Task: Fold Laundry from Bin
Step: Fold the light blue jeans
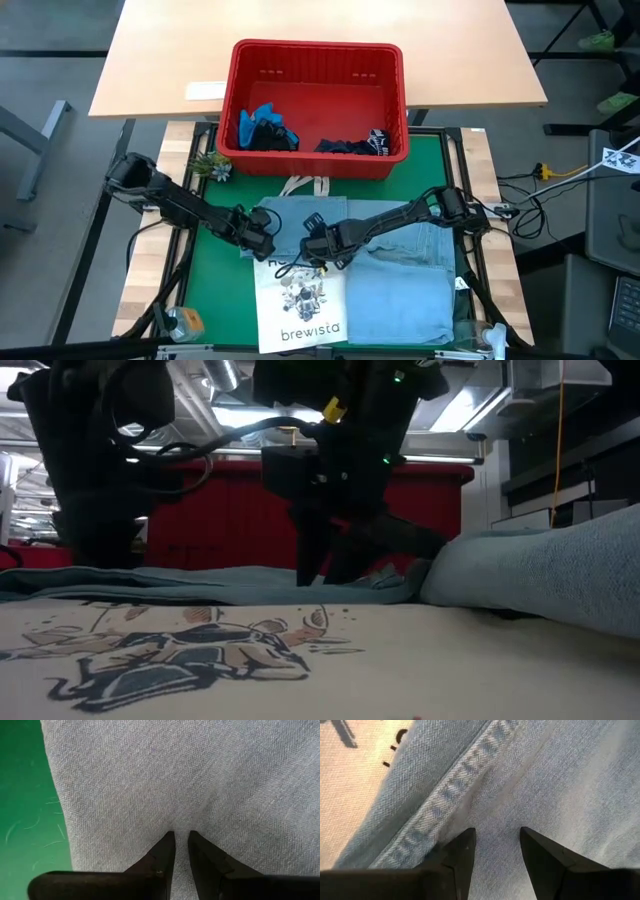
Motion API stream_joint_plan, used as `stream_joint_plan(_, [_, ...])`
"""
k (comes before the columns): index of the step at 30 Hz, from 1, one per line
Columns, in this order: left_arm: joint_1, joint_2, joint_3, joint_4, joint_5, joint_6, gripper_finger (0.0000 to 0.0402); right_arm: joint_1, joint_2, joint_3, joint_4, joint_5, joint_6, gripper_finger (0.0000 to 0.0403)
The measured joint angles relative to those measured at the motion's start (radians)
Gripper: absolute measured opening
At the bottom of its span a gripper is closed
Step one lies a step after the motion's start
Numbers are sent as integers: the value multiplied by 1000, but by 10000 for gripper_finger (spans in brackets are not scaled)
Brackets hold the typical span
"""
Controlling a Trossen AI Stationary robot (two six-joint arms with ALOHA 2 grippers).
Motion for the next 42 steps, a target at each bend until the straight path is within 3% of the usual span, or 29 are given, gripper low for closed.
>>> stream_joint_plan(10, [3, -97, -16, -210, 18, -17, 55, -3, 9, -3, 194, -4, -11, 161])
stream_joint_plan(14, [3, -151, -18, -259, 24, -27, 55, -1, -1, 12, 182, -15, -52, 161])
stream_joint_plan(22, [2, -316, -16, -276, 77, -27, 55, 8, -27, 172, -103, 10, -55, 161])
stream_joint_plan(26, [1, -384, -16, -294, 132, -27, 55, 32, -35, 256, -249, 72, -61, 161])
stream_joint_plan(34, [2, -403, -14, -306, 104, -46, 56, 118, -118, 301, -472, 147, -55, 161])
stream_joint_plan(42, [45, -404, -13, -439, 109, -105, 120, 206, -270, 281, -720, 407, 139, 161])
